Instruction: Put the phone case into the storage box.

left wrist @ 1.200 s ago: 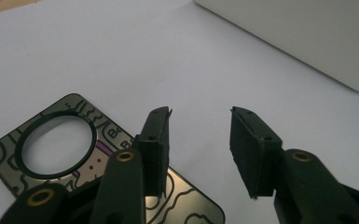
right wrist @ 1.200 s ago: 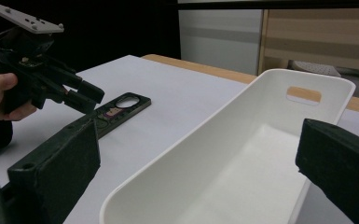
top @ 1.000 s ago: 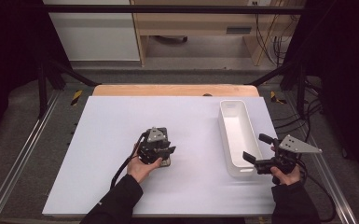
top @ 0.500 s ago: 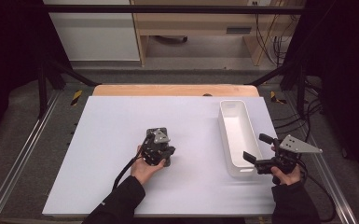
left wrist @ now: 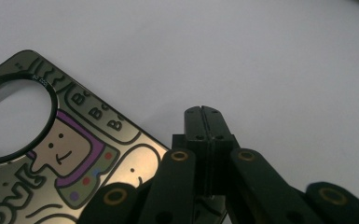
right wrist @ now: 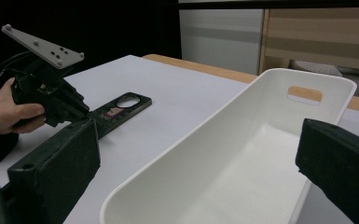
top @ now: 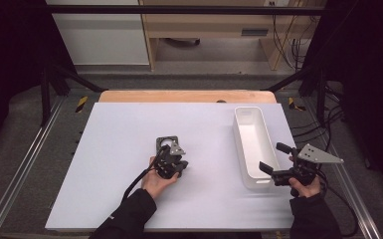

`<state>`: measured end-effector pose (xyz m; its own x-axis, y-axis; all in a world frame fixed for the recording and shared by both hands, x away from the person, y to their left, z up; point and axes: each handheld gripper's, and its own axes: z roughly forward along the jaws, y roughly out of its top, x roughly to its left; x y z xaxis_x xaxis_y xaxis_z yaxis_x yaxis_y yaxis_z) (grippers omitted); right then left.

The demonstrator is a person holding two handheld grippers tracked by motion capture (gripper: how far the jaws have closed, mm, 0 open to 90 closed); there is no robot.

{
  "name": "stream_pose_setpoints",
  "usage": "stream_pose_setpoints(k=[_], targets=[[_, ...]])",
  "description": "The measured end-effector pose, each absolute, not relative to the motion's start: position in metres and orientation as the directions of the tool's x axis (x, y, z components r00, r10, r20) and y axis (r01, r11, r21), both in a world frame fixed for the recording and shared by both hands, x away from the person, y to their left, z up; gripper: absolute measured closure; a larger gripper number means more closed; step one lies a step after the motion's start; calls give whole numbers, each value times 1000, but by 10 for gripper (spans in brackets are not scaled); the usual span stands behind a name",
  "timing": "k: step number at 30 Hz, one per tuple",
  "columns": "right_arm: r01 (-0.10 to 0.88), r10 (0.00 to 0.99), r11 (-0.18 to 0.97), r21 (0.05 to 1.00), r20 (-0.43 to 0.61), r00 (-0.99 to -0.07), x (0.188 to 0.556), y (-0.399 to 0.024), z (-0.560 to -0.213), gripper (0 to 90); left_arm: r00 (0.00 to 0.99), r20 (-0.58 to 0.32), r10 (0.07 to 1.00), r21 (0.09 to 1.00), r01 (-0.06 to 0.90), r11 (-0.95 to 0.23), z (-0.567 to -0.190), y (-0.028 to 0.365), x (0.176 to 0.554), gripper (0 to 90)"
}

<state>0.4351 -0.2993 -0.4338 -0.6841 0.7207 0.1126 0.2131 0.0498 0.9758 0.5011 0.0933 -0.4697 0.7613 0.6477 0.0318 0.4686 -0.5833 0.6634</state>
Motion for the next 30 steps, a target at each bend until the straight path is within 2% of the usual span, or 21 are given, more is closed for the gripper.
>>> stream_pose_setpoints(k=[16, 30], targets=[[216, 720, 53, 975, 112, -685, 435, -299, -434, 4, 772, 95, 629, 629, 443, -639, -471, 88, 499, 896], [218, 719, 54, 974, 113, -686, 435, -299, -434, 4, 775, 115, 621, 612, 438, -659, -470, 89, 498, 897]])
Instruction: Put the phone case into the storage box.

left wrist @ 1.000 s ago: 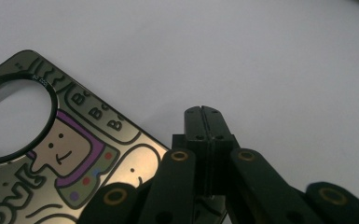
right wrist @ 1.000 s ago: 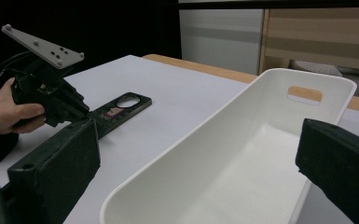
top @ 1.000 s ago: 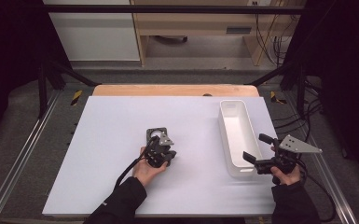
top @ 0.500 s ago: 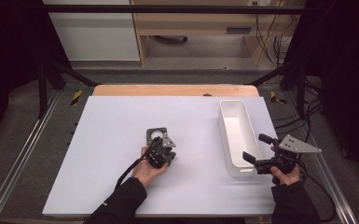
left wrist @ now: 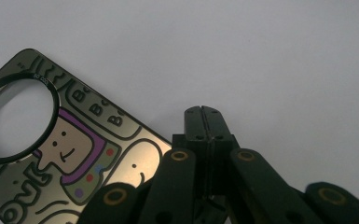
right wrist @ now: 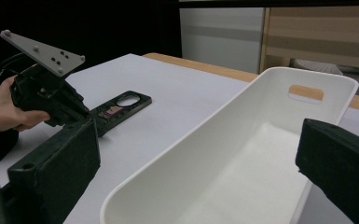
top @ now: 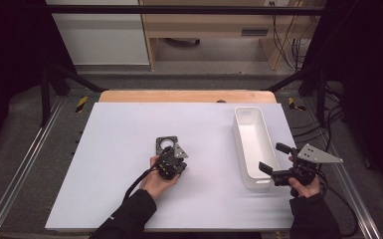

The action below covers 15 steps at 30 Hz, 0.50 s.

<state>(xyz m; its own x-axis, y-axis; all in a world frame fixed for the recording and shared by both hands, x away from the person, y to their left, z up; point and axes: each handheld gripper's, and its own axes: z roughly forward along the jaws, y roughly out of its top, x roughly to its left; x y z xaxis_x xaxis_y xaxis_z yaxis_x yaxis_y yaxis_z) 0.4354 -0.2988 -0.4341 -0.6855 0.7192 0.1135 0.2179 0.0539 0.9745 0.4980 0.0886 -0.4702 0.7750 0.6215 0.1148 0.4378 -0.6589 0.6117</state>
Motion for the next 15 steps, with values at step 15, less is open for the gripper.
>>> stream_pose_setpoints(k=[15], targets=[[219, 719, 57, 974, 112, -686, 436, -299, -434, 4, 776, 92, 624, 605, 454, -654, -466, 96, 495, 898]])
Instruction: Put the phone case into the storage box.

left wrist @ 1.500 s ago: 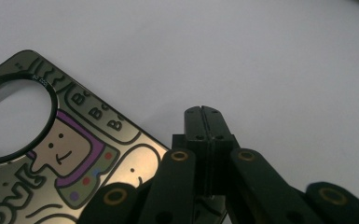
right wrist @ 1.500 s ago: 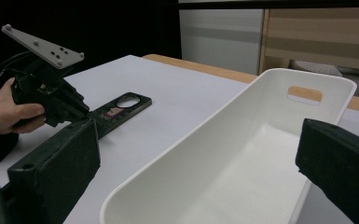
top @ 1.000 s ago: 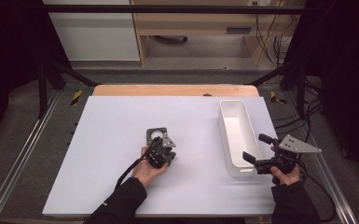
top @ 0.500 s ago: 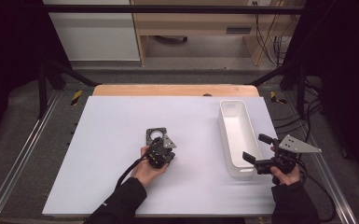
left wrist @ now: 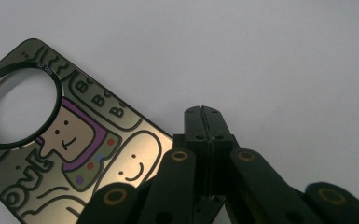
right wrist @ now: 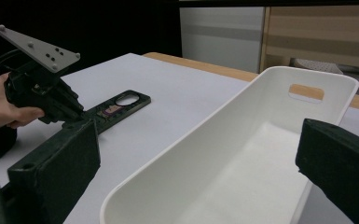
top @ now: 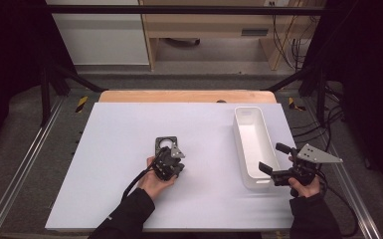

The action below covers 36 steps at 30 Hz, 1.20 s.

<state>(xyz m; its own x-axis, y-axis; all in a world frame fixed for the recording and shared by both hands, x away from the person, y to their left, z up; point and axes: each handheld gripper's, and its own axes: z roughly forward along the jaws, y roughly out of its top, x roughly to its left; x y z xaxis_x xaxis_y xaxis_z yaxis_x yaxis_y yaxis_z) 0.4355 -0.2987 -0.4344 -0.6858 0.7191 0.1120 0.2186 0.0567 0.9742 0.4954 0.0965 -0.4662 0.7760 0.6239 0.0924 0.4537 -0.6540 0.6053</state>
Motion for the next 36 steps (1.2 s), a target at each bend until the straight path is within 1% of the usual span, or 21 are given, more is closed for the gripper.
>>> stream_pose_setpoints(k=[6, 25, 36], targets=[[220, 719, 58, 974, 112, -686, 436, -298, -434, 4, 774, 83, 628, 597, 466, -653, -465, 97, 496, 897], [218, 719, 56, 974, 112, -686, 435, -299, -434, 4, 773, 123, 622, 554, 466, -690, -462, 103, 491, 898], [218, 718, 54, 974, 113, -686, 435, -299, -434, 4, 768, 128, 628, 540, 477, -694, -460, 111, 488, 898]])
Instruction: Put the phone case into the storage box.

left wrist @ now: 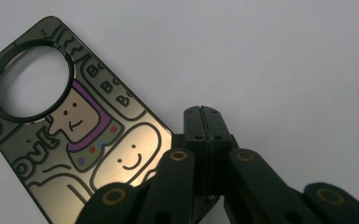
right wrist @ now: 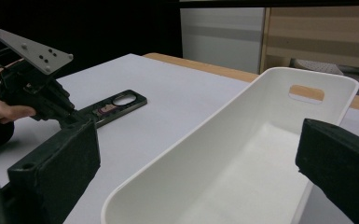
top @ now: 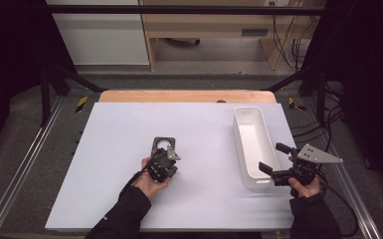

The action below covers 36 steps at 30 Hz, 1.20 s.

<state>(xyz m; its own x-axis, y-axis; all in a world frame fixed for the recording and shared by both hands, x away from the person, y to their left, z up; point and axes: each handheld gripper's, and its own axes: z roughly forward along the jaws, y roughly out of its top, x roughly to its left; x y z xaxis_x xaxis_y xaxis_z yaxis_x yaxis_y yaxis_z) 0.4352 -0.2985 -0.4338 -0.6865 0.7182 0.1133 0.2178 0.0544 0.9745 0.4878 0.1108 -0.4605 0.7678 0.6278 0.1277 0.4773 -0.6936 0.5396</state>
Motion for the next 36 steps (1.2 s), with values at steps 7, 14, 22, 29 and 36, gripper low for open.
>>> stream_pose_setpoints(k=[7, 14, 22, 29, 36], targets=[[216, 719, 54, 975, 112, -686, 435, -299, -434, 4, 766, 131, 630, 531, 482, -697, -460, 115, 486, 898], [216, 718, 53, 975, 113, -687, 435, -299, -433, 4, 761, 140, 633, 522, 486, -700, -459, 120, 485, 898], [216, 718, 53, 975, 113, -687, 435, -299, -433, 4, 756, 150, 637, 509, 494, -705, -458, 127, 482, 898], [216, 718, 52, 975, 114, -687, 435, -299, -433, 4, 748, 146, 648, 505, 507, -699, -457, 134, 482, 898], [216, 718, 53, 975, 113, -687, 435, -299, -433, 4, 744, 142, 653, 503, 514, -695, -457, 139, 482, 898]])
